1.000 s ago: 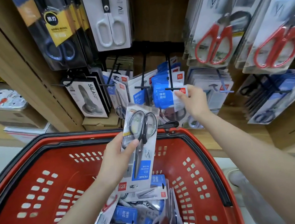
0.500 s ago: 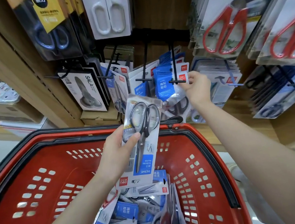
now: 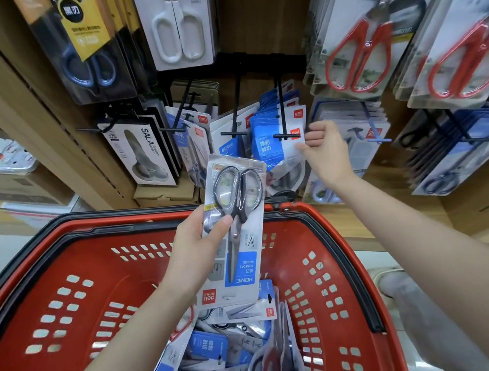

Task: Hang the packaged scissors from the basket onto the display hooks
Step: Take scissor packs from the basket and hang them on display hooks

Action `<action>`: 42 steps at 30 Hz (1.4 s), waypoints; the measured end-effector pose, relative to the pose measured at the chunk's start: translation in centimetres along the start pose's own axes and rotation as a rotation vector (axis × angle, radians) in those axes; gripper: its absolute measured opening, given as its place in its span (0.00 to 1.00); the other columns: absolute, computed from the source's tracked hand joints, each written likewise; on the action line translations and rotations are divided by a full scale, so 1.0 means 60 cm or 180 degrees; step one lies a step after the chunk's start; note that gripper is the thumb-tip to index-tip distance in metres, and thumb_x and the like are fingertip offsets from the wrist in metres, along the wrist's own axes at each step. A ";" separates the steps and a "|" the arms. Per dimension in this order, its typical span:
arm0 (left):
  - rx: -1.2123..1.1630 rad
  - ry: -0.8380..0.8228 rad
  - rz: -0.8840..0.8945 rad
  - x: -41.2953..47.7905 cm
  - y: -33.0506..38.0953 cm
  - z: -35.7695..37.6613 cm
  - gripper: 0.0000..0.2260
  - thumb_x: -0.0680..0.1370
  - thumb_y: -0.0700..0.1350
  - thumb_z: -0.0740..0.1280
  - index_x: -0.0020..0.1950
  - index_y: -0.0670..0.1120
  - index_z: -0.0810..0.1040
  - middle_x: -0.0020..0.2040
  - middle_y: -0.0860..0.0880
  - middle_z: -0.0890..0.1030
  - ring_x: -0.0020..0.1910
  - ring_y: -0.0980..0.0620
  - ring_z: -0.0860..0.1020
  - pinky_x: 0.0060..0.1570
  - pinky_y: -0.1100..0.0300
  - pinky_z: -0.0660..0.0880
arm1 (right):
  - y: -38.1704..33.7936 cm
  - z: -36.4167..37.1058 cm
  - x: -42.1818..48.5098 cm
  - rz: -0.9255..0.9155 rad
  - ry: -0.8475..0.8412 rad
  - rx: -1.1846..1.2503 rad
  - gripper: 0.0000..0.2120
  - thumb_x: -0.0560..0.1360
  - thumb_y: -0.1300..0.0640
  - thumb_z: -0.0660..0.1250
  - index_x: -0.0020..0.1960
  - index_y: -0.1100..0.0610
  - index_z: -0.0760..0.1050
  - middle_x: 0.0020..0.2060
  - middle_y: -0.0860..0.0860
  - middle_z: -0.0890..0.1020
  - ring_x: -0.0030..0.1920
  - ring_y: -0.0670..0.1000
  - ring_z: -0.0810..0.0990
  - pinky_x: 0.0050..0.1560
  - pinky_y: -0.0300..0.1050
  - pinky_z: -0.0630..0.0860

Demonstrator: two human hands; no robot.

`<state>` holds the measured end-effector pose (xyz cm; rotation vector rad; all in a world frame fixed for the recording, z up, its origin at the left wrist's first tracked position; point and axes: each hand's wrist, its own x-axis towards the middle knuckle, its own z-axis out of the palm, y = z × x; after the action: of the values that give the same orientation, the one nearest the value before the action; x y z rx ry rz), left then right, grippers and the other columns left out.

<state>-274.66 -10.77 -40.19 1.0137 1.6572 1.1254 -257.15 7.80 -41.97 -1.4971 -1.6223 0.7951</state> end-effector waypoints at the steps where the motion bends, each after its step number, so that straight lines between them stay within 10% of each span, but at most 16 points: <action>1: -0.0034 -0.0016 -0.0004 -0.003 0.003 0.002 0.07 0.80 0.44 0.63 0.52 0.54 0.79 0.48 0.53 0.85 0.50 0.50 0.82 0.58 0.44 0.75 | -0.004 -0.005 -0.013 0.0035 0.0010 0.0026 0.19 0.75 0.63 0.68 0.63 0.63 0.67 0.51 0.49 0.74 0.49 0.44 0.74 0.48 0.29 0.71; 6: -0.0062 -0.0181 0.0051 -0.011 0.012 0.010 0.05 0.78 0.45 0.65 0.51 0.50 0.80 0.46 0.52 0.84 0.48 0.50 0.82 0.57 0.48 0.76 | -0.037 -0.031 -0.111 -0.0549 -0.0063 0.0089 0.11 0.79 0.59 0.62 0.60 0.58 0.67 0.51 0.49 0.75 0.45 0.38 0.74 0.48 0.29 0.72; 13: 0.0730 -0.0846 0.0404 -0.009 0.050 0.024 0.03 0.74 0.41 0.71 0.41 0.44 0.81 0.28 0.56 0.80 0.25 0.66 0.72 0.29 0.72 0.66 | -0.088 -0.092 -0.154 -0.0562 -0.1620 0.0140 0.09 0.73 0.57 0.70 0.53 0.51 0.76 0.46 0.43 0.82 0.46 0.36 0.79 0.49 0.33 0.75; 24: -0.0127 -0.0106 -0.0121 -0.007 0.046 -0.014 0.03 0.73 0.42 0.71 0.46 0.44 0.81 0.42 0.45 0.85 0.47 0.41 0.83 0.50 0.46 0.78 | -0.027 -0.172 -0.167 0.0613 -0.1045 0.0991 0.07 0.75 0.62 0.68 0.52 0.61 0.75 0.45 0.58 0.83 0.39 0.49 0.82 0.37 0.38 0.79; 29: -0.0410 0.0266 0.0153 -0.025 0.083 0.013 0.04 0.74 0.43 0.70 0.47 0.43 0.81 0.38 0.46 0.85 0.38 0.48 0.84 0.39 0.54 0.81 | 0.009 -0.186 -0.206 0.0466 -0.1602 -0.0185 0.08 0.72 0.57 0.72 0.49 0.58 0.76 0.47 0.60 0.83 0.47 0.54 0.81 0.56 0.59 0.76; 32: -0.0362 0.0249 0.0444 -0.035 0.121 0.040 0.01 0.74 0.43 0.70 0.43 0.46 0.81 0.38 0.48 0.85 0.36 0.51 0.84 0.35 0.58 0.80 | -0.006 -0.204 -0.218 -0.0041 -0.1429 -0.0600 0.15 0.71 0.54 0.73 0.54 0.48 0.72 0.53 0.45 0.78 0.56 0.44 0.76 0.61 0.41 0.72; 42: 0.0184 -0.0526 0.1565 -0.077 0.217 0.187 0.03 0.71 0.41 0.73 0.42 0.48 0.81 0.34 0.52 0.82 0.36 0.62 0.79 0.40 0.71 0.74 | -0.061 -0.269 -0.248 -0.0374 -0.0757 0.0481 0.05 0.74 0.58 0.69 0.49 0.52 0.79 0.42 0.49 0.84 0.44 0.48 0.82 0.50 0.55 0.78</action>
<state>-260.77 -8.88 -29.24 1.5638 1.3493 1.2670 -245.00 -8.30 -32.58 -1.2263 -1.7623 1.0360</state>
